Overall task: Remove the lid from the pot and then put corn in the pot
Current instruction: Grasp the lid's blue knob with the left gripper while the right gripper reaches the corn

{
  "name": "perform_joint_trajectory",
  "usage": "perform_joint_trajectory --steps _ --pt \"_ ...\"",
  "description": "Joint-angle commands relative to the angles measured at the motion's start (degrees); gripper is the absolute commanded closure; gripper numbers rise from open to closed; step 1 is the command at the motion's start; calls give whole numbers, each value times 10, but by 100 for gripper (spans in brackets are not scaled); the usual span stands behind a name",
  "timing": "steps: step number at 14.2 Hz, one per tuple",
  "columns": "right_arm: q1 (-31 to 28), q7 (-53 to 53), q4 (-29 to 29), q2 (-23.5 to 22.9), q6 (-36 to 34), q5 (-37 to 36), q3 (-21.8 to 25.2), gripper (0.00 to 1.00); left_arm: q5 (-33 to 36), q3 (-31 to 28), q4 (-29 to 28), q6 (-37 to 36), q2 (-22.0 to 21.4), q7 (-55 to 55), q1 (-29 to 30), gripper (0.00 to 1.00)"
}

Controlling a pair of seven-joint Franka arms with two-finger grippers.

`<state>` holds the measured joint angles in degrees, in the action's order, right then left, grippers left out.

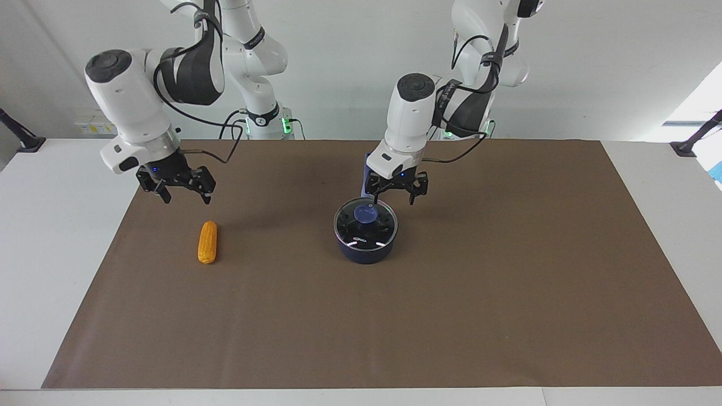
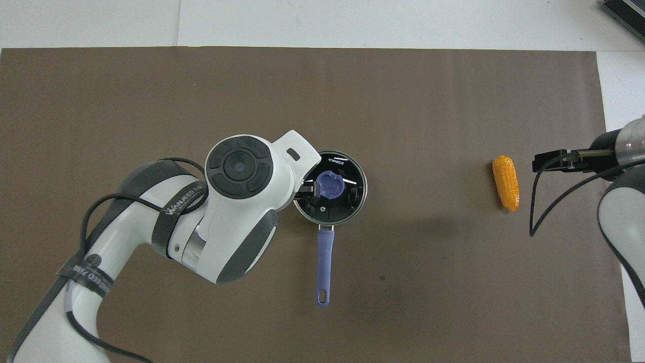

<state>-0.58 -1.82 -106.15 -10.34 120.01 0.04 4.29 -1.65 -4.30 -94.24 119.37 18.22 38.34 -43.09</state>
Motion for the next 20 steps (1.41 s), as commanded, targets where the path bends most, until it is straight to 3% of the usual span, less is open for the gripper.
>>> perform_joint_trajectory --steps 1,4,13,16,17,18,19,20 --pt "-9 -28 -4 -39 43 8 -2 0 2 -10 78 -18 63 30 -25 0" --pt "-19 -68 -54 -57 113 8 -2 0 2 -10 126 -56 109 49 -26 0" --pt "-22 -129 -100 -75 157 8 -2 0 -36 -9 130 -109 108 51 -21 0" --pt "-18 -143 -100 -90 185 7 -2 0 -36 -9 133 -110 109 51 -22 10" --pt "-17 -151 -98 -92 192 7 -2 18 -36 -9 133 -105 109 51 -22 11" --pt "-18 -158 -96 -93 192 7 -2 49 -35 -10 133 -101 110 52 -22 11" --pt "-17 -161 -96 -93 192 7 -2 96 -35 -10 133 -98 110 52 -22 11" --pt "-16 -162 -95 -93 190 7 -2 100 -35 -10 133 -93 110 52 -21 11"
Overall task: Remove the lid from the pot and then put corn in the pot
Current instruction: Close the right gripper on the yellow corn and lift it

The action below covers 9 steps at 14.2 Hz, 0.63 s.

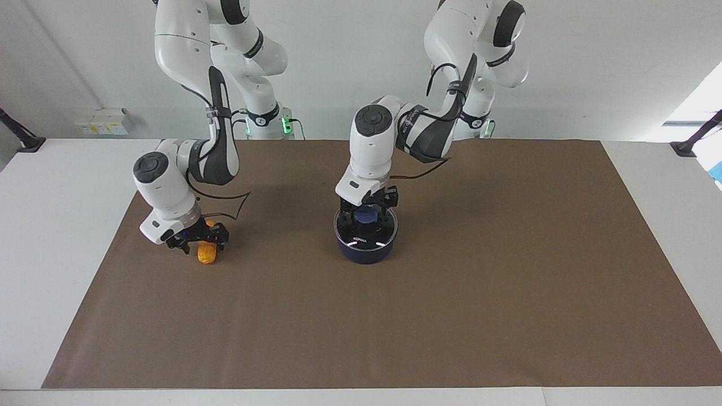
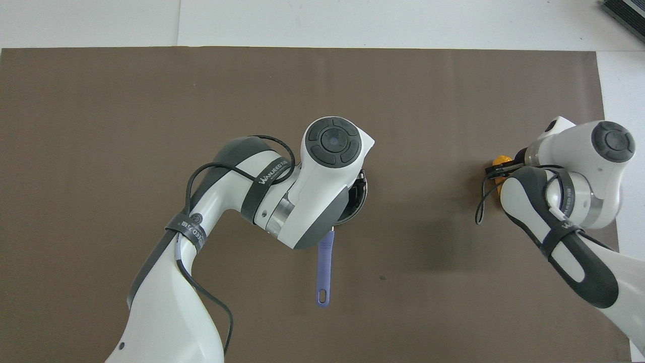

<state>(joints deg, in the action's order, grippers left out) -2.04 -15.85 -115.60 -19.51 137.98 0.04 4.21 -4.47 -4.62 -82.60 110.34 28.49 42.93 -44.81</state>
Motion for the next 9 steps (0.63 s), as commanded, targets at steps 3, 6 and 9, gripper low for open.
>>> perform_joint_trajectory --steps 3,6,9 --pt "-2 -23 4 -3 6 1 -3 100 -7 -7 17 1 7 7 -4 12" --pt "-2 -23 20 -3 -9 1 -3 100 -7 -6 15 10 8 22 -3 19" --pt "-1 -21 69 9 -82 2 -3 100 -8 -6 15 10 7 22 -3 54"
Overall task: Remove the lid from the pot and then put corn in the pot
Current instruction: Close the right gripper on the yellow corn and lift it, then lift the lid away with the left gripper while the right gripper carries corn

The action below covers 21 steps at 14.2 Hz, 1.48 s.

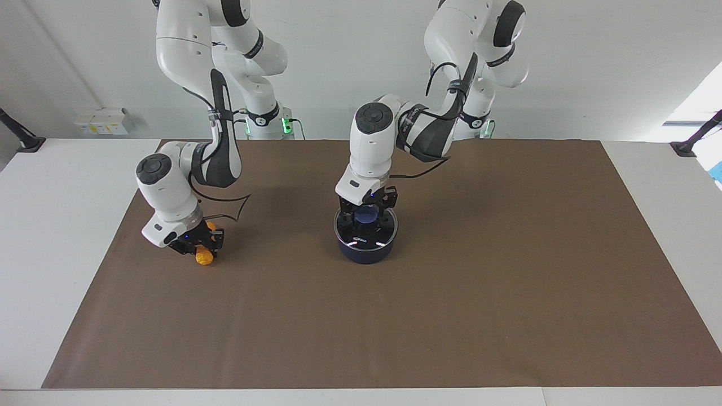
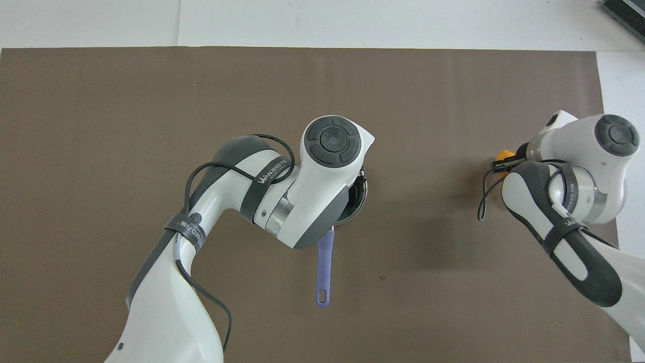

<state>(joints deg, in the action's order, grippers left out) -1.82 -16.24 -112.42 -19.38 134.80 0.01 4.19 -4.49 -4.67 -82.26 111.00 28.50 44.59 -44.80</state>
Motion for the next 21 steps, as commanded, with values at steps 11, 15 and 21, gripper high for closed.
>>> perform_joint_trajectory --steps 11,15,21 --pt "-3 -9 94 123 -236 12 -8 100 -13 -14 9 -33 -56 -16 49 99" --pt "37 59 99 136 -244 1 -12 100 -63 -15 6 -67 -76 -78 119 100" --pt "176 290 127 116 -240 -11 -13 100 -70 -18 1 -87 -85 -165 205 100"
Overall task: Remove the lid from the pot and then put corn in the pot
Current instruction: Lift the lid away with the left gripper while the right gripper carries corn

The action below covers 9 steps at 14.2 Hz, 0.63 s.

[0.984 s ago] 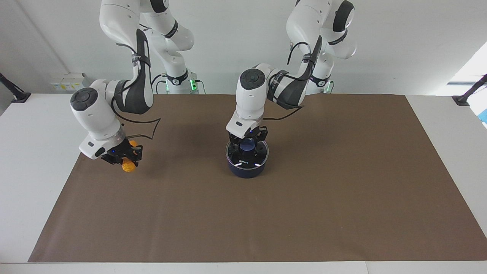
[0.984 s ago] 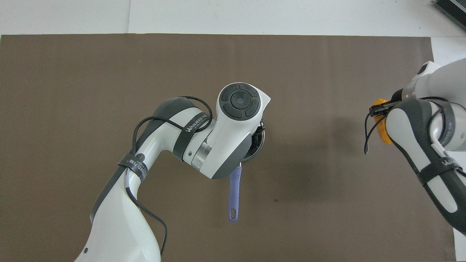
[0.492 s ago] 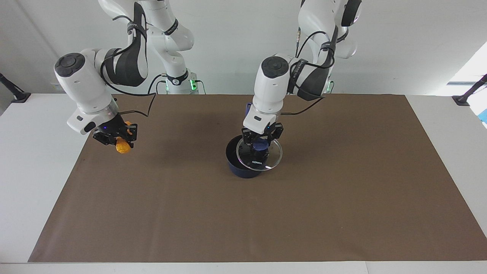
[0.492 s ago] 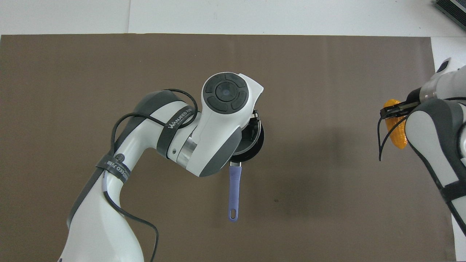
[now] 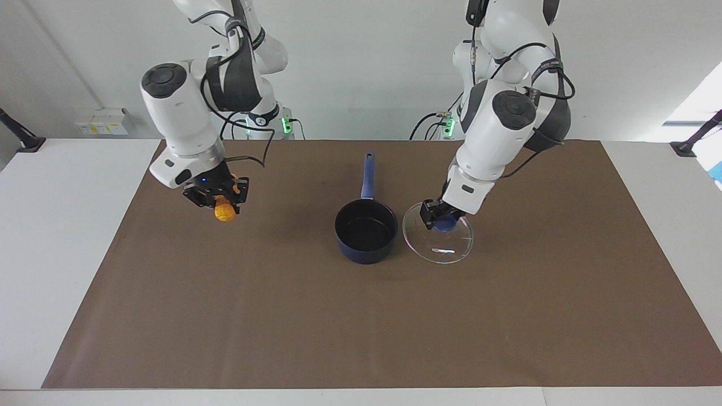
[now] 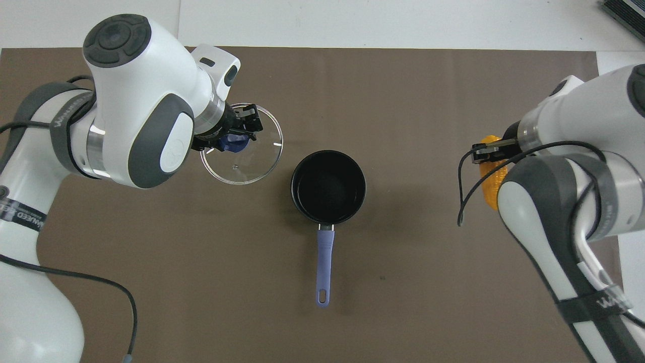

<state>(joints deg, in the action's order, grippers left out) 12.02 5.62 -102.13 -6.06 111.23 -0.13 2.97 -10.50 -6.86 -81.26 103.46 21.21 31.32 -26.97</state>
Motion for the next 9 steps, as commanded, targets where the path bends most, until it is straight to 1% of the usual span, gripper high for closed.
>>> perform_joint_trajectory --steps 1,4,6,9 --pt "66 110 38 -32 -5 -8 -1 100 -9 4 -14 -12 -13 -47 41 100" --pt "127 207 82 -74 -8 -8 -1 100 -4 3 -20 -23 -13 -113 88 100" --pt "164 283 122 -119 -8 -9 -1 100 -3 3 -22 -40 -13 -185 131 100" --pt "199 344 183 -188 7 -8 -1 100 3 2 -61 -41 -20 -272 182 100"
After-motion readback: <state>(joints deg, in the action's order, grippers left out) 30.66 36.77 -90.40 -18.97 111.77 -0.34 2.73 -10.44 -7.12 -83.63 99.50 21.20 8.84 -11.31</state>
